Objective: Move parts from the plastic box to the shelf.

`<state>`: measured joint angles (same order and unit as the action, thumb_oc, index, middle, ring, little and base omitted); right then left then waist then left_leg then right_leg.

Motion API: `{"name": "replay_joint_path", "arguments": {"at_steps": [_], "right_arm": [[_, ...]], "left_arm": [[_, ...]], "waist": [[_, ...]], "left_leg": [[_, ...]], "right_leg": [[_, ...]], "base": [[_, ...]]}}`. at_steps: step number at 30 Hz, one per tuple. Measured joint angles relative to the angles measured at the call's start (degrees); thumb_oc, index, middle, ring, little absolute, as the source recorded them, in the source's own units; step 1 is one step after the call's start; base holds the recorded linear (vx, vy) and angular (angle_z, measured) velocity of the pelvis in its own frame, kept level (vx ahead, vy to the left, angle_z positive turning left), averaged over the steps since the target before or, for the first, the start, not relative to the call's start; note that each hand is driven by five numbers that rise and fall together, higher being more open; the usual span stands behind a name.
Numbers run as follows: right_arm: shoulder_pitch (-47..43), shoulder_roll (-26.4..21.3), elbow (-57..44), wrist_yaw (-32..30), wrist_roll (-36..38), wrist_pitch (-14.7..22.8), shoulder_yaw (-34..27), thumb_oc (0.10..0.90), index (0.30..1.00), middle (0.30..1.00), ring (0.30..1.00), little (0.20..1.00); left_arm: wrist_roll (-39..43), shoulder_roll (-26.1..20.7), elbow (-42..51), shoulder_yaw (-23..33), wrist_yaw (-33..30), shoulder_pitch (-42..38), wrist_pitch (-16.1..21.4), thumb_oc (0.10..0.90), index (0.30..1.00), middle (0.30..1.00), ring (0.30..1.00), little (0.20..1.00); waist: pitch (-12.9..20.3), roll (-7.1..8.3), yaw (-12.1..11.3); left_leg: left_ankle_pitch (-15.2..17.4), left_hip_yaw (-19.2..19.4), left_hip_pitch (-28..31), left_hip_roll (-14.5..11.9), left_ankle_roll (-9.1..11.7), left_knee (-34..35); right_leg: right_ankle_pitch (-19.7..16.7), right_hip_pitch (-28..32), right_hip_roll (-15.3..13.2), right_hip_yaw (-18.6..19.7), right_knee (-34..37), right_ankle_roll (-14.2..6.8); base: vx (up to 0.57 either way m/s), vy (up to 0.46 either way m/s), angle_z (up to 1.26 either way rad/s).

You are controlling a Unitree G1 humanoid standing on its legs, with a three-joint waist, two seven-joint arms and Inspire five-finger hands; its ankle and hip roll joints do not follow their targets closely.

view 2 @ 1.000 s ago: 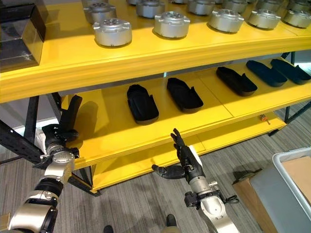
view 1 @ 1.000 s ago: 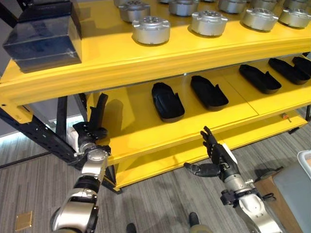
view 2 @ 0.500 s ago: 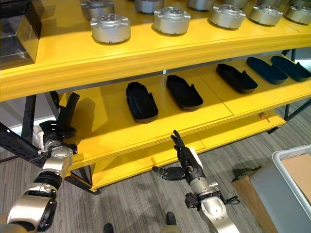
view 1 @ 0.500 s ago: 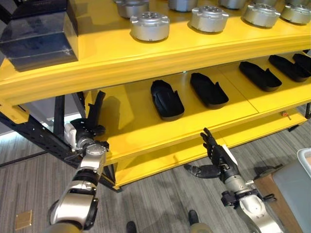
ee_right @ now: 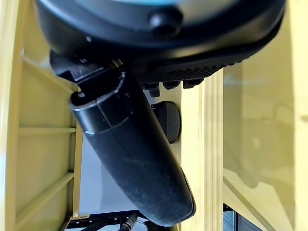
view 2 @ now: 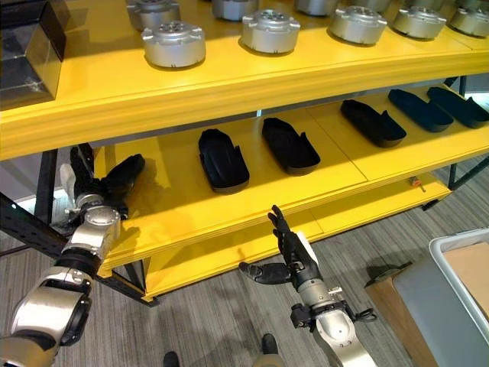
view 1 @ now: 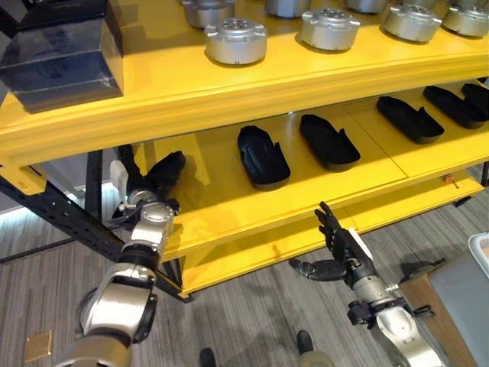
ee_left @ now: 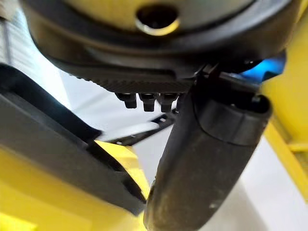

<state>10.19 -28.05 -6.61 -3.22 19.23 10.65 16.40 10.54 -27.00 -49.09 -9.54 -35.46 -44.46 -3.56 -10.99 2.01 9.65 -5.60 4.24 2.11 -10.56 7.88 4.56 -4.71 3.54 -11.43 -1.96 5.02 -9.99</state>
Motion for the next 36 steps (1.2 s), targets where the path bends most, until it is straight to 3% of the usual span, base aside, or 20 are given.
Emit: {"name": "replay_joint_path", "arguments": {"at_steps": [8, 15, 22, 36], "right_arm": [[-0.1, 0.27, 0.0, 0.06, 0.0, -0.05, 0.01, 0.9, 1.0, 1.0, 1.0, 1.0], [-0.06, 0.39, 0.0, -0.07, 0.0, -0.13, -0.01, 0.9, 1.0, 1.0, 1.0, 1.0], [-0.08, 0.44, 0.0, -0.43, -0.02, -0.52, -0.03, 0.9, 1.0, 1.0, 1.0, 1.0], [0.12, 0.57, 0.05, -0.31, -0.01, -1.06, -0.08, 0.9, 1.0, 1.0, 1.0, 1.0]], "left_arm": [[0.35, 0.02, 7.74, -1.73, 0.01, -0.3, 1.54, 0.9, 1.0, 1.0, 1.0, 1.0], [0.67, 0.85, 9.26, -1.92, 0.36, -0.28, 1.55, 0.9, 1.0, 1.0, 1.0, 1.0], [4.87, 1.64, 14.68, -2.0, 1.23, 1.27, 2.1, 0.9, 1.0, 1.0, 1.0, 1.0], [4.99, 0.98, 13.65, 0.79, 2.35, 5.85, 2.75, 0.9, 1.0, 1.0, 1.0, 1.0]], "waist": [[0.0, -0.01, 0.63], [0.01, -0.04, 1.22], [0.01, -0.05, 1.08], [0.06, -0.14, 0.54]], "left_leg": [[0.0, 0.01, 0.02, 0.13, -0.01, 0.0], [-0.01, 0.05, 0.09, 0.15, -0.02, -0.01], [-0.01, 0.03, 0.09, 0.15, -0.06, 0.0], [-0.04, -0.05, 0.14, 0.15, -0.11, 0.0]], "right_leg": [[-0.01, 0.02, -0.14, 0.01, -0.01, -0.02], [-0.05, 0.04, -0.14, 0.05, -0.01, -0.08], [-0.06, 0.1, -0.15, 0.04, 0.0, -0.1], [-0.11, 0.2, -0.14, 0.02, -0.02, -0.09]], "base": [[0.0, 0.0, 0.0], [0.0, 0.0, 0.0], [0.0, 0.0, 0.0], [0.0, 0.0, 0.0]]}}
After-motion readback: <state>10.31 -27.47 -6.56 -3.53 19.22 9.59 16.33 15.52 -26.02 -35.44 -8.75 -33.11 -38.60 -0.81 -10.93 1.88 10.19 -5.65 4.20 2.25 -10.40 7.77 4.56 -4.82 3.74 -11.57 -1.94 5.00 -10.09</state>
